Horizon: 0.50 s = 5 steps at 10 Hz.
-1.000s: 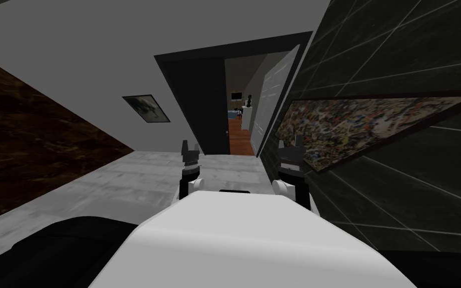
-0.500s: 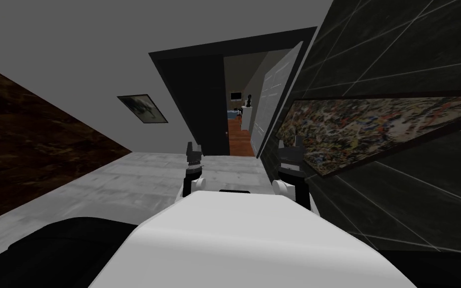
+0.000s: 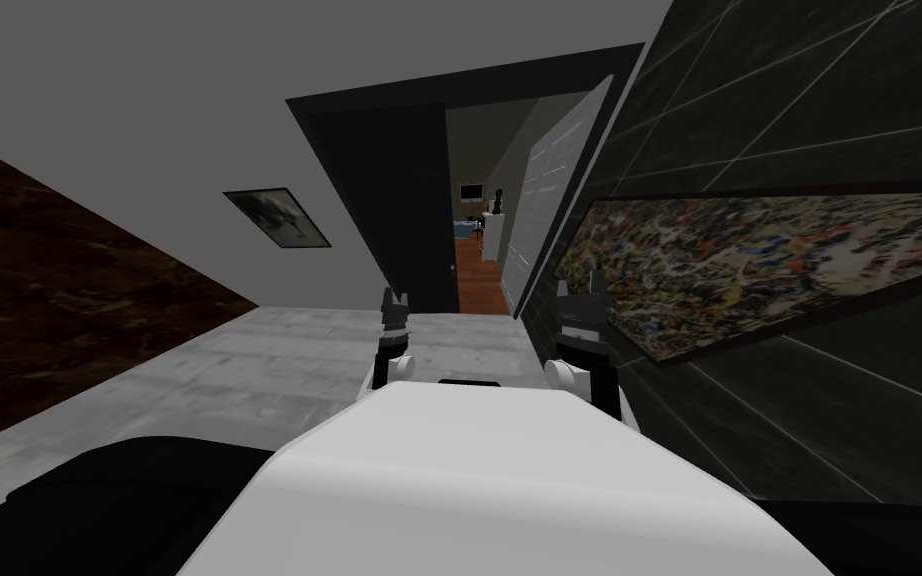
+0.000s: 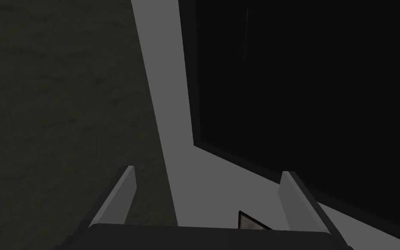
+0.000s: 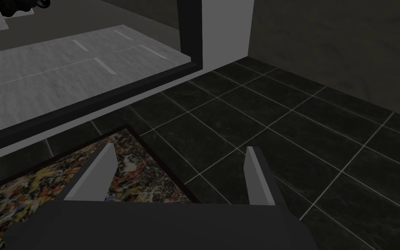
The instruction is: Push the door open
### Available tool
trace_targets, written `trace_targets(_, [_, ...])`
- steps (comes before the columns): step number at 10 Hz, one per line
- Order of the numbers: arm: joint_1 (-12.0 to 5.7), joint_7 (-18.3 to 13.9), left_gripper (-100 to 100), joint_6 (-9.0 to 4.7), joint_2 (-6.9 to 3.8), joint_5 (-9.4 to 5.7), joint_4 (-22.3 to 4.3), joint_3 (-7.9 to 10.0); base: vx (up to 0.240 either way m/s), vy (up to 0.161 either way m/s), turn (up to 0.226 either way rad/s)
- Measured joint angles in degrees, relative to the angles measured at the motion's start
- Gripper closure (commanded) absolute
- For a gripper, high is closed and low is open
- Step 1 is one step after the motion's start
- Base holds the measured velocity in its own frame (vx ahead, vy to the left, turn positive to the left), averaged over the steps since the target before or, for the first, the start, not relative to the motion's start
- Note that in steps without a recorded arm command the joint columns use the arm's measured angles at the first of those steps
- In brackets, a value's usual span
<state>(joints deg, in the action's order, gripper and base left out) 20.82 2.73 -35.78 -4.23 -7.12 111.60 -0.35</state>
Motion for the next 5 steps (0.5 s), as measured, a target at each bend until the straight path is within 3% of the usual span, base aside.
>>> trace_targets(5, [-2.95,0.66,-100,-0.68,-0.33,-0.6,-6.89,-0.68,0.104,0.001,-0.014])
